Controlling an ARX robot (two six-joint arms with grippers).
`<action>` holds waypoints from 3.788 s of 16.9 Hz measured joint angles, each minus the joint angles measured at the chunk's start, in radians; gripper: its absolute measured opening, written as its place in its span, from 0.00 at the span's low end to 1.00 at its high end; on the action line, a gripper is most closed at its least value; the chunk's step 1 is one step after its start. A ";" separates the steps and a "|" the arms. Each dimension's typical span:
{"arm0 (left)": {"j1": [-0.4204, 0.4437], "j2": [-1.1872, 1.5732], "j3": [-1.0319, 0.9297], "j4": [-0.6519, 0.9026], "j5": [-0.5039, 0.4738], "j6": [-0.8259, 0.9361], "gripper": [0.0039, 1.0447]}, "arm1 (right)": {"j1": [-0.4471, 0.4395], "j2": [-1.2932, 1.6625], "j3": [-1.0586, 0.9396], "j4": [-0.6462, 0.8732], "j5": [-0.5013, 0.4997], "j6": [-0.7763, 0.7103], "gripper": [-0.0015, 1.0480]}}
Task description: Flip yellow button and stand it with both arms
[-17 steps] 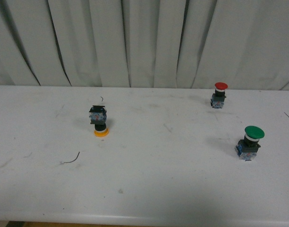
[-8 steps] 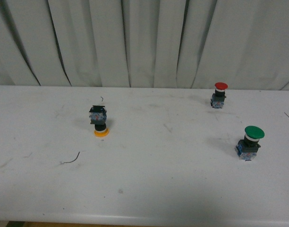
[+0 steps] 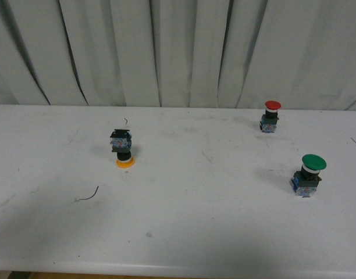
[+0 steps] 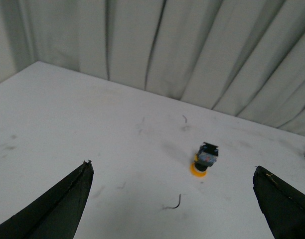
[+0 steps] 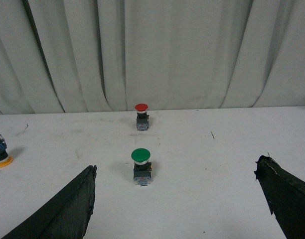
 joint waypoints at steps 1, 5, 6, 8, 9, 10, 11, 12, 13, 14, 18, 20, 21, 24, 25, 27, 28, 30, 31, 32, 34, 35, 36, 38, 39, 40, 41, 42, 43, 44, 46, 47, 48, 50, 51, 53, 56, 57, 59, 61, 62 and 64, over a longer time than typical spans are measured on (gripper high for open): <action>0.002 0.109 0.043 0.074 0.033 0.003 0.94 | 0.000 0.000 0.000 0.000 0.000 0.000 0.94; -0.043 0.653 0.418 0.153 0.153 0.032 0.94 | 0.000 0.000 0.000 0.000 0.000 0.000 0.94; -0.068 0.761 0.504 0.121 0.153 0.047 0.94 | 0.000 0.000 0.000 0.000 0.000 0.000 0.94; -0.114 0.960 0.691 0.029 0.175 0.087 0.94 | 0.000 0.000 0.000 0.000 0.000 0.000 0.94; -0.126 1.028 0.768 -0.015 0.195 0.099 0.94 | 0.000 0.000 0.000 0.000 0.000 0.000 0.94; -0.134 1.073 0.824 -0.040 0.198 0.117 0.94 | 0.000 0.000 0.000 0.000 0.000 0.000 0.94; -0.141 1.122 0.890 -0.071 0.198 0.139 0.94 | 0.000 0.000 0.000 0.000 0.000 0.000 0.94; -0.141 1.156 0.939 -0.101 0.208 0.151 0.94 | 0.000 0.000 0.000 0.000 0.000 0.000 0.94; -0.130 1.206 1.004 -0.159 0.204 0.177 0.94 | 0.000 0.000 0.000 0.000 0.000 0.000 0.94; -0.112 1.252 1.051 -0.221 0.215 0.195 0.94 | 0.000 0.000 0.000 0.000 0.000 0.000 0.94; -0.057 1.356 1.123 -0.335 0.233 0.218 0.94 | 0.000 0.000 0.000 0.000 0.000 0.000 0.94; -0.044 1.378 1.150 -0.359 0.245 0.219 0.94 | 0.000 0.000 0.000 0.000 0.000 0.000 0.94; -0.040 1.386 1.164 -0.369 0.251 0.218 0.94 | 0.000 0.000 0.000 0.000 0.000 0.000 0.94; -0.034 1.410 1.187 -0.390 0.289 0.191 0.94 | 0.000 0.000 0.000 0.000 0.000 0.000 0.94; -0.034 1.419 1.190 -0.397 0.299 0.183 0.94 | 0.000 0.000 0.000 0.000 0.000 0.000 0.94; -0.037 1.441 1.191 -0.408 0.299 0.183 0.94 | 0.000 0.000 0.000 0.000 0.000 0.000 0.94; -0.042 1.453 1.192 -0.408 0.294 0.187 0.94 | 0.000 0.000 0.000 0.000 0.000 0.000 0.94; -0.051 1.468 1.198 -0.406 0.292 0.190 0.94 | 0.000 0.000 0.000 0.000 0.000 0.000 0.94; -0.068 1.477 1.213 -0.400 0.275 0.218 0.94 | 0.000 0.000 0.000 0.000 0.000 0.000 0.94; -0.071 1.481 1.224 -0.405 0.270 0.226 0.94 | 0.000 0.000 0.000 0.000 0.000 0.000 0.94; -0.077 1.489 1.226 -0.419 0.253 0.249 0.92 | 0.000 0.000 0.000 0.000 0.000 0.000 0.94; -0.077 1.495 1.226 -0.424 0.241 0.255 0.82 | 0.000 0.000 0.000 0.000 0.000 0.000 0.94; -0.077 1.497 1.226 -0.429 0.235 0.266 0.71 | 0.000 0.000 0.000 0.000 0.000 0.000 0.94; -0.077 1.498 1.227 -0.429 0.224 0.274 0.49 | 0.000 0.000 0.000 0.000 0.000 0.000 0.94; -0.077 1.498 1.230 -0.431 0.216 0.274 0.39 | 0.000 0.000 0.000 0.000 0.000 0.000 0.94; -0.079 1.498 1.238 -0.433 0.213 0.274 0.35 | 0.000 0.000 0.000 0.000 0.000 0.000 0.94; -0.081 1.498 1.242 -0.434 0.208 0.274 0.34 | 0.000 0.000 0.000 0.000 0.000 0.000 0.94; -0.082 1.497 1.242 -0.433 0.205 0.274 0.34 | 0.000 0.000 0.000 0.000 0.000 0.000 0.94; -0.087 1.490 1.236 -0.420 0.205 0.273 0.34 | 0.000 0.000 0.000 0.000 0.000 0.000 0.94; -0.089 1.459 1.204 -0.392 0.215 0.271 0.34 | 0.000 0.000 0.000 0.000 0.000 0.000 0.94; -0.100 1.308 1.080 -0.315 0.261 0.246 0.34 | 0.000 0.000 0.000 0.000 0.000 0.000 0.94; -0.109 1.180 0.999 -0.258 0.286 0.233 0.34 | 0.000 0.000 0.000 0.000 0.000 0.000 0.94; -0.121 1.062 0.927 -0.217 0.302 0.214 0.34 | 0.000 0.000 0.000 0.000 0.000 0.000 0.94; -0.153 0.839 0.747 -0.175 0.320 0.174 0.34 | 0.000 0.000 0.000 0.000 0.000 0.000 0.94; -0.169 0.783 0.672 -0.163 0.332 0.152 0.34 | 0.000 0.000 0.000 0.000 0.000 0.000 0.94; -0.187 0.745 0.597 -0.134 0.333 0.110 0.33 | 0.000 0.000 0.000 0.000 0.000 0.000 0.94; -0.186 0.743 0.592 -0.114 0.326 0.082 0.33 | -0.040 0.046 0.018 -0.064 -0.079 0.081 0.94; -0.185 0.743 0.591 -0.113 0.325 0.080 0.33 | -0.088 0.123 0.028 -0.011 -0.119 0.151 0.94; -0.185 0.740 0.590 -0.110 0.322 0.079 0.33 | -0.148 0.283 0.066 0.183 -0.177 0.208 0.94; -0.186 0.737 0.589 -0.111 0.320 0.079 0.33 | -0.140 0.480 0.114 0.378 -0.195 0.215 0.94; -0.188 0.731 0.587 -0.110 0.315 0.075 0.33 | -0.109 0.654 0.161 0.522 -0.196 0.215 0.94; -0.190 0.727 0.587 -0.085 0.318 0.042 0.33 | -0.064 0.978 0.312 0.744 -0.203 0.215 0.94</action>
